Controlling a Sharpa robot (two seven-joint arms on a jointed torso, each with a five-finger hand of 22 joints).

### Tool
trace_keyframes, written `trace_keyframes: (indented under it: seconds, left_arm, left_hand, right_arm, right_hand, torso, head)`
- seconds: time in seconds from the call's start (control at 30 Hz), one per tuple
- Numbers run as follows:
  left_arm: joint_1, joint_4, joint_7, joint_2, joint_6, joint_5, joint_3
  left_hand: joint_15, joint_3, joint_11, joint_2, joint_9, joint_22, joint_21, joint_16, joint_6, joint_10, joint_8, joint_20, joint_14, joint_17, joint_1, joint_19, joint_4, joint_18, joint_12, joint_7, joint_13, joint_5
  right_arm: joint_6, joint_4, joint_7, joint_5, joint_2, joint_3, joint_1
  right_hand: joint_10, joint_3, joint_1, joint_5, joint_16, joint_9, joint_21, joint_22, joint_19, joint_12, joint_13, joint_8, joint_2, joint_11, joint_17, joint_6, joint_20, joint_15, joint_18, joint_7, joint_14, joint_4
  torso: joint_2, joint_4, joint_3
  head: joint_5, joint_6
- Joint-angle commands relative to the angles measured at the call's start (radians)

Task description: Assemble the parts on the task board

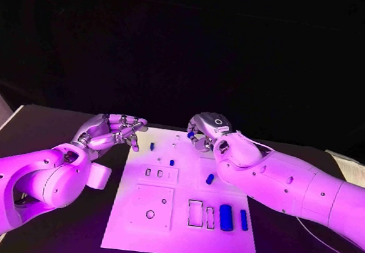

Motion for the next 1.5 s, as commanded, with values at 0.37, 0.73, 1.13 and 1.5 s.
trace_keyframes:
  seconds: [0.37, 0.73, 1.13, 1.5]
  left_arm:
    - [0.001, 0.007, 0.005, 0.002, 0.017, -0.004, 0.006]
    - [0.001, 0.002, 0.004, 0.010, 0.019, -0.009, 0.014]
    - [0.001, -0.003, 0.004, 0.014, 0.020, -0.009, 0.015]
    - [0.001, 0.000, 0.003, 0.009, 0.020, -0.010, 0.016]
  left_hand:
    - [0.001, 0.006, 0.001, 0.003, 0.002, 0.003, 0.010, 0.007, -0.010, -0.010, 0.006, 0.002, -0.009, 0.002, 0.001, -0.008, 0.000, 0.013, -0.005, 0.002, 0.001, -0.004]
    - [0.001, 0.006, 0.001, 0.003, 0.002, 0.003, 0.010, 0.007, -0.010, -0.010, 0.006, 0.002, -0.009, 0.002, 0.001, -0.008, 0.000, 0.013, -0.005, 0.002, 0.001, -0.004]
    - [0.001, 0.006, 0.001, 0.003, 0.002, 0.003, 0.010, 0.007, -0.010, -0.010, 0.006, 0.002, -0.009, 0.002, 0.001, -0.008, 0.000, 0.013, -0.005, 0.002, 0.001, -0.004]
    - [0.001, 0.006, 0.001, 0.003, 0.002, 0.003, 0.010, 0.007, -0.010, -0.010, 0.006, 0.002, -0.009, 0.002, 0.001, -0.008, 0.000, 0.013, -0.005, 0.002, 0.001, -0.004]
  right_arm:
    - [-0.006, -0.041, 0.018, 0.024, 0.039, 0.001, -0.001]
    - [-0.008, -0.058, 0.023, 0.026, 0.058, 0.001, -0.004]
    - [-0.005, -0.071, 0.024, 0.023, 0.065, 0.001, -0.005]
    - [0.003, -0.084, 0.022, 0.016, 0.069, 0.001, -0.006]
  right_hand:
    - [0.020, -0.001, -0.002, 0.007, 0.006, 0.002, 0.004, 0.000, -0.002, 0.002, 0.003, 0.000, -0.006, -0.018, 0.000, -0.002, -0.004, -0.005, -0.005, 0.006, 0.035, -0.006]
    - [0.018, -0.001, -0.004, 0.007, 0.006, 0.003, 0.004, 0.001, -0.002, 0.001, 0.003, -0.001, -0.007, -0.017, 0.000, -0.005, -0.003, -0.004, -0.005, 0.006, 0.035, -0.006]
    - [0.017, -0.001, -0.005, 0.008, 0.007, 0.004, 0.004, 0.001, -0.002, 0.000, 0.003, -0.001, -0.007, -0.017, 0.001, -0.006, -0.003, -0.004, -0.005, 0.007, 0.035, -0.007]
    - [0.014, 0.000, -0.007, 0.008, 0.007, 0.005, 0.003, 0.000, -0.003, -0.001, 0.003, -0.002, -0.008, -0.016, 0.000, -0.009, -0.002, -0.003, -0.005, 0.008, 0.035, -0.008]
  torso:
    - [0.006, 0.0137, -0.0122]
    - [0.014, 0.0264, -0.0187]
    - [0.018, 0.0288, -0.0208]
    - [0.019, 0.0290, -0.0211]
  head:
    - [-0.007, 0.002]
    - [-0.013, 0.003]
    - [-0.015, 0.005]
    - [-0.011, 0.003]
